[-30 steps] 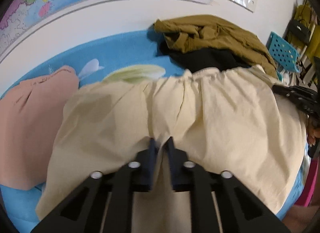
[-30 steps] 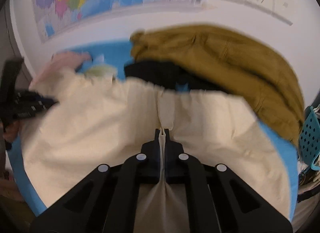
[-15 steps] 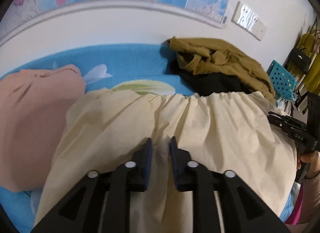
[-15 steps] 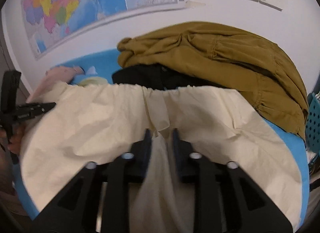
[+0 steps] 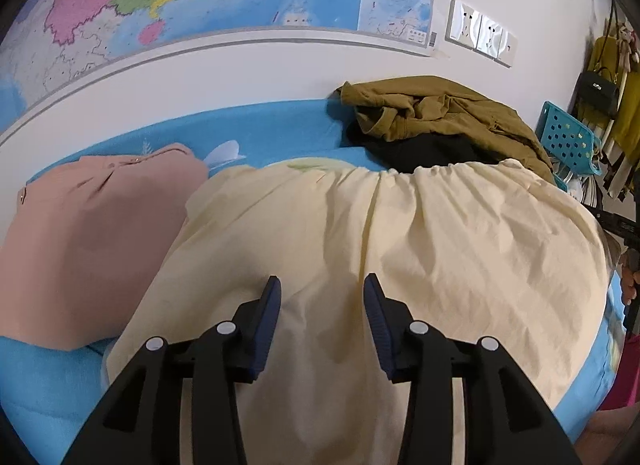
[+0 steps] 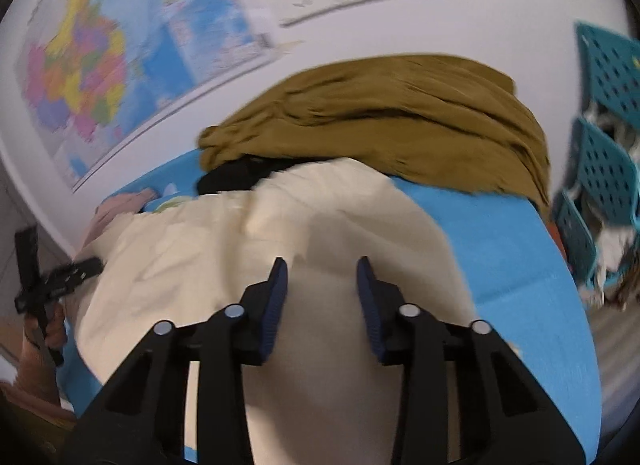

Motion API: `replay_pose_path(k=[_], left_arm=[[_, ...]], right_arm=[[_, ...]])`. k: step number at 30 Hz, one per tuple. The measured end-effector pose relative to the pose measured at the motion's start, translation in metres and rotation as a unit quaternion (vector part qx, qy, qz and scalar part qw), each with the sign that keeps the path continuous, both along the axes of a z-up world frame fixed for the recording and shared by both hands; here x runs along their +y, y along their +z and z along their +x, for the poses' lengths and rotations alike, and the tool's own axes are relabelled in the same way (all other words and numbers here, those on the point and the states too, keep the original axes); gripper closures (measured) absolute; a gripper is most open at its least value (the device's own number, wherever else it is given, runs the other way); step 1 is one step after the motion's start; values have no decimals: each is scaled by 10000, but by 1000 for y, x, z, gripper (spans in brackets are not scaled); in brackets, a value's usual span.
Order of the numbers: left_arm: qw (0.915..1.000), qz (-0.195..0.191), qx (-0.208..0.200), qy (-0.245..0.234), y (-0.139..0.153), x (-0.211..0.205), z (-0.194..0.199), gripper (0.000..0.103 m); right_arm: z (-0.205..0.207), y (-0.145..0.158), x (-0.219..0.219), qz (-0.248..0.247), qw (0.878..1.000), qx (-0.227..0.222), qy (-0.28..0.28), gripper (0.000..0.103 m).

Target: Fold large clothes

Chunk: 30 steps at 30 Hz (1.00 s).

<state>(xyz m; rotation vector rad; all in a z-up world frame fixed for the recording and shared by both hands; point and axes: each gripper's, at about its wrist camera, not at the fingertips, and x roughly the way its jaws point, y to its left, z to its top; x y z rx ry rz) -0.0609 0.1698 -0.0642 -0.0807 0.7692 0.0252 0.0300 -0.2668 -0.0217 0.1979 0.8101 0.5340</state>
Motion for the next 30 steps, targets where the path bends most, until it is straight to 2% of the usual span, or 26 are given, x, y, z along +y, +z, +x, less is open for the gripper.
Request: replay_pose_path(k=[2, 4, 5, 7, 8, 11, 14, 15, 16, 18, 21, 23, 24, 26, 27, 30], left_arm=[[10000, -49, 16, 16, -3, 3, 1, 62], [9999, -107, 49, 41, -8, 9, 4, 62], [9998, -174, 86, 61, -10, 13, 6, 63], [9997, -215, 87, 44, -9, 15, 5, 63], [9998, -197, 75, 38, -7, 14, 4, 63], [9999, -61, -83, -17, 3, 9, -7, 56], [9995, 14, -254, -177, 15, 2, -23, 55], [9992, 41, -300, -262, 18, -2, -29, 55], [9989, 31, -323, -328, 19, -6, -33, 55], [9981, -46, -348, -514, 17, -15, -39, 52], [9972, -121, -210, -702, 4, -28, -37, 49], [9978, -16, 53, -660, -12, -34, -30, 49], [9980, 16, 97, -630, -16, -34, -28, 49], [9982, -25, 118, -589, -21, -34, -26, 48], [9983, -70, 112, -569, -21, -33, -27, 48], [9987, -47, 129, -481, -18, -35, -28, 48]], right_arm=[[15, -19, -12, -89, 9989, 263, -386, 89], [22, -34, -18, 14, 9977, 507, -457, 90], [24, -35, -25, 277, 9966, 581, -518, 90], [19, -28, -25, 62, 9972, 481, -562, 87], [14, -24, -24, -5, 9975, 382, -590, 81], [-7, -2, -22, 131, 9988, -60, -459, 78], [-39, 28, -7, 183, 9975, -688, 5, 75], [-49, 34, -1, 222, 9962, -814, 200, 74], [-59, 39, 10, 250, 9942, -939, 456, 68], [-70, 39, 33, 248, 9902, -990, 955, 62], [-74, 24, 67, 53, 9863, -844, 1415, 61], [-67, 4, 82, -271, 9885, -529, 1390, 62], [-62, -5, 83, -245, 9896, -343, 1375, 63], [-54, -19, 81, -125, 9919, -95, 1262, 71], [-51, -22, 78, -53, 9922, -7, 1247, 71], [-56, -16, 78, -151, 9927, -73, 1196, 67]])
